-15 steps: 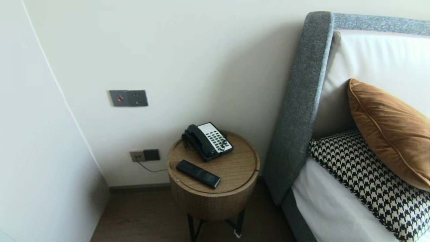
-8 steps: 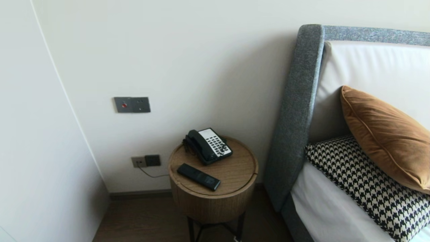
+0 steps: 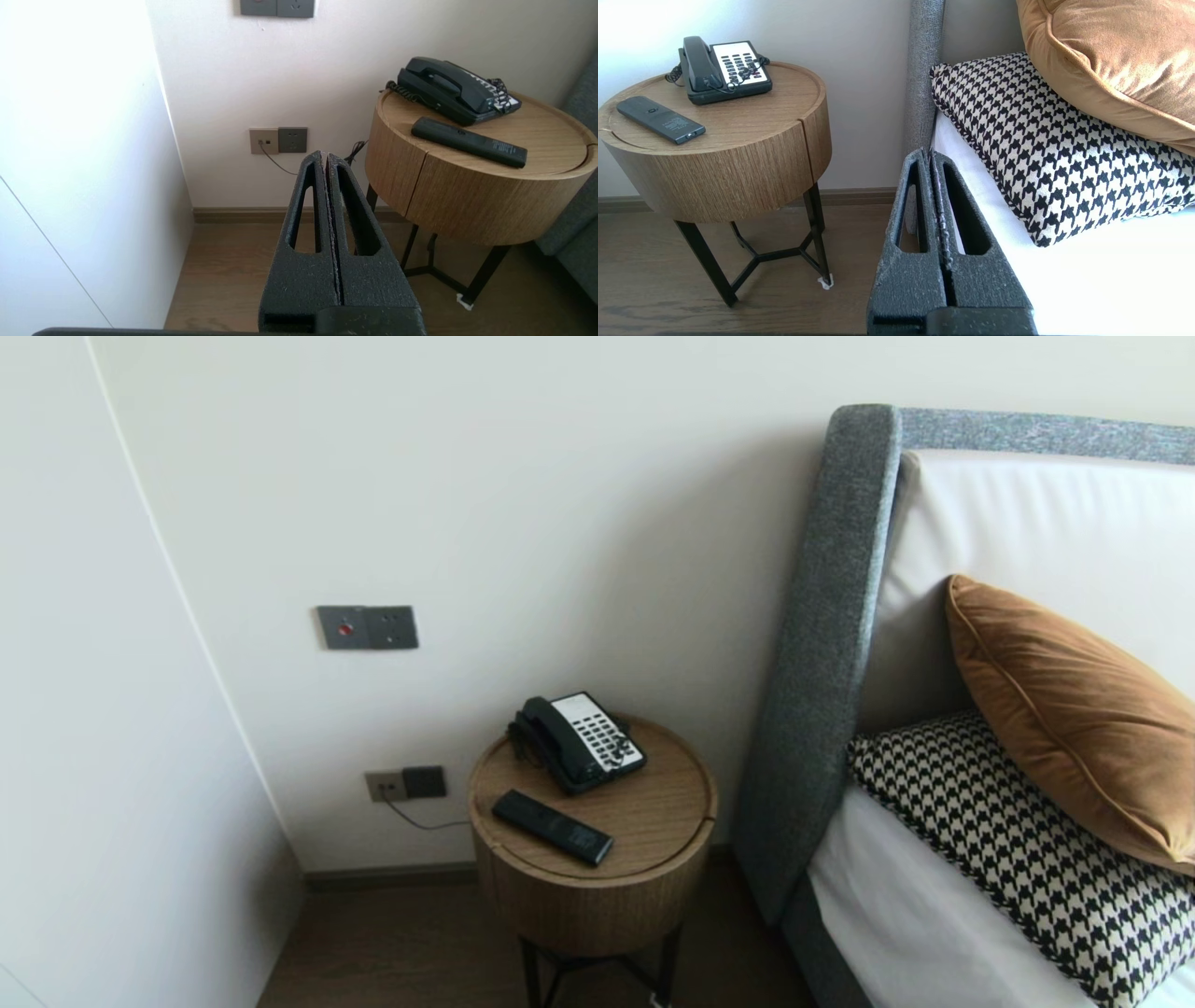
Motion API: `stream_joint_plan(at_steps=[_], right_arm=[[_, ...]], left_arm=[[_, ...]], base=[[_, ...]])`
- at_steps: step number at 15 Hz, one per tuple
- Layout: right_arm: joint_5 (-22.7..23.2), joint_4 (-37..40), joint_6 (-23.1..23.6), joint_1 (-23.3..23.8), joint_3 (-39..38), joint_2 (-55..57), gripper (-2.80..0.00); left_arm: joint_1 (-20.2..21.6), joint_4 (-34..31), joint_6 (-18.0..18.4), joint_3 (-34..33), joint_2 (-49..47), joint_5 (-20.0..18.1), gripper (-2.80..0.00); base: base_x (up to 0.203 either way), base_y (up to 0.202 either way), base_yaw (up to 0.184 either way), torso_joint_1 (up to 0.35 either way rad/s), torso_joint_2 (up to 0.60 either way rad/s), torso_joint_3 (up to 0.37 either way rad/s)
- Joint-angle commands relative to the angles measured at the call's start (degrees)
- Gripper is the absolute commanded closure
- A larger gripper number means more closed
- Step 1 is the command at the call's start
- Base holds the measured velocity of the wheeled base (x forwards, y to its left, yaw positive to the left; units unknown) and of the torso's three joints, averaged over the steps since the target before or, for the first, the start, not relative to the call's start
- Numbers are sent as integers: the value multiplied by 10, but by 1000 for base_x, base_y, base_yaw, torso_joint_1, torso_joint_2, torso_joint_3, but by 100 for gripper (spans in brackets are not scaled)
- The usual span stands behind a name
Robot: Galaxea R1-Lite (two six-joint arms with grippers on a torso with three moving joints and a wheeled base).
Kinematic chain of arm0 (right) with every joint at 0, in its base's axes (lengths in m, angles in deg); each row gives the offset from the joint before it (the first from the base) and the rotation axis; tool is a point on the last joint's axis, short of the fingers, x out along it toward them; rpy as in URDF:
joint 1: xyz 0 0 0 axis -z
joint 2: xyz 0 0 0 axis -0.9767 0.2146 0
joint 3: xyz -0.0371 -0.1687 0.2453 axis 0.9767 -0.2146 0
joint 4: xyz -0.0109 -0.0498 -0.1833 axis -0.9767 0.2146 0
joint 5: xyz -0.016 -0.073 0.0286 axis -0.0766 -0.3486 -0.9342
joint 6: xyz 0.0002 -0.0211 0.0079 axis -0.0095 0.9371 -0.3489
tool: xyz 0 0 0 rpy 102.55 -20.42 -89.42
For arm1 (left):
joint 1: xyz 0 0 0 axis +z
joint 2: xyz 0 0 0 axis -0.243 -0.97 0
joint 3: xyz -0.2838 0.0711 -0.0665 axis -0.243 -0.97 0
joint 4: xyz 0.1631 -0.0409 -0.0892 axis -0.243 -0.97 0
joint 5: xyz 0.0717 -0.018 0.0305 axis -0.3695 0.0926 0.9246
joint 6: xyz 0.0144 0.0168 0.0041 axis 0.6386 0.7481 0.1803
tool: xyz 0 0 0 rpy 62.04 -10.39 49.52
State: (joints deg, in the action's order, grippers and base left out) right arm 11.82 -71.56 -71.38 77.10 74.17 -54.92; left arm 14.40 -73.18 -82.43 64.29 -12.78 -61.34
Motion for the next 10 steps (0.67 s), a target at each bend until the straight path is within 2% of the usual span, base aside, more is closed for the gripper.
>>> stream_joint_plan(at_steps=[1, 10], right_arm=[[0, 0, 0, 0, 0, -3, 0], [0, 0, 0, 0, 0, -3, 0]], left_arm=[[0, 0, 0, 0, 1, 0, 0], [0, 0, 0, 0, 1, 0, 0]], base=[[0, 0, 0, 0, 0, 0], [0, 0, 0, 0, 0, 0]])
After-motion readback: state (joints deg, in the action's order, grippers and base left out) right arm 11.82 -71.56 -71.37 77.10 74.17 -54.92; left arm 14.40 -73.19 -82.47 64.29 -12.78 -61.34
